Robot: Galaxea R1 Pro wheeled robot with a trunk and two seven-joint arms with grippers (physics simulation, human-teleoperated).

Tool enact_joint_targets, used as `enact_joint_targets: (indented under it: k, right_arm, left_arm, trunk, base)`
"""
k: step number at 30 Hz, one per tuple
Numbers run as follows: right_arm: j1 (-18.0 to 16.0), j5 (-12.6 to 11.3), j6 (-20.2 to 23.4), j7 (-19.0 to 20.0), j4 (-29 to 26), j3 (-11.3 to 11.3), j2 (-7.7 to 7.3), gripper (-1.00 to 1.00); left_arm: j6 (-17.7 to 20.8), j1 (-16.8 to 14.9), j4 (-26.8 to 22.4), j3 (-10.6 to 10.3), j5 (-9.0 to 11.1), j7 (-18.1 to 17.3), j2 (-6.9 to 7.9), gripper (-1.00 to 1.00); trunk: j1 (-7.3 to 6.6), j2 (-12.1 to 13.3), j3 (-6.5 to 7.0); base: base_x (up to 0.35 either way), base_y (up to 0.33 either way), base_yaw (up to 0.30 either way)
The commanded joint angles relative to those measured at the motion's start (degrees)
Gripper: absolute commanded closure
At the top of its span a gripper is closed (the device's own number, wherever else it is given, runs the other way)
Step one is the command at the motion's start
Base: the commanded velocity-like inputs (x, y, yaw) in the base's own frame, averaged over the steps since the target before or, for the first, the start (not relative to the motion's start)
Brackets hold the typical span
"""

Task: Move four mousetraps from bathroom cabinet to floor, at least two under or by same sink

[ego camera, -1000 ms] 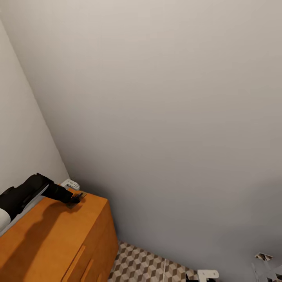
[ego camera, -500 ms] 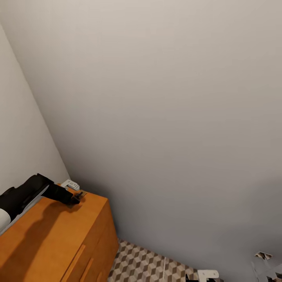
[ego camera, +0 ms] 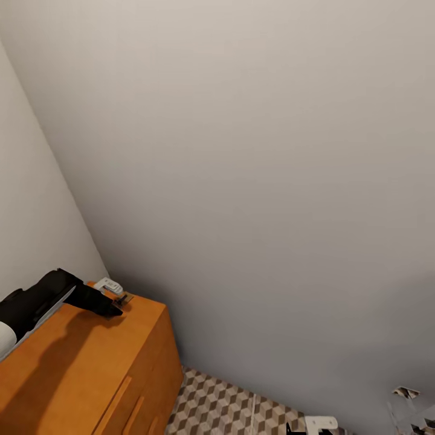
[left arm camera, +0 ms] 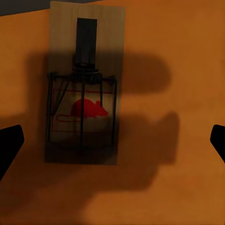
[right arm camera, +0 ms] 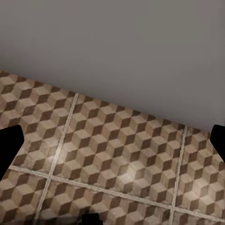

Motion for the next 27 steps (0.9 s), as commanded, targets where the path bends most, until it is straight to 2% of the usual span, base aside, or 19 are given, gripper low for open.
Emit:
enact_joint_targets:
  k: [1,27]
  right_arm:
    - [0.0,-0.4,-0.2,-0.2,0.0,0.5,0.01,-1.00]
    - [0.0,-0.4,-0.2,-0.2,0.0,0.5,0.01,-1.00]
  left_arm:
    - [0.4,-0.1,0.0,-0.3,0.6,0.2,0.07,-1.00]
    - [0.4,-0.1,0.0,-0.3,0.6,0.2,0.07,-1.00]
  trunk:
    - [0.03,-0.1,-0.17]
    - [0.03,-0.1,-1.22]
  base:
    - [0.000,0.000,0.000]
    - [0.000,0.000,0.000]
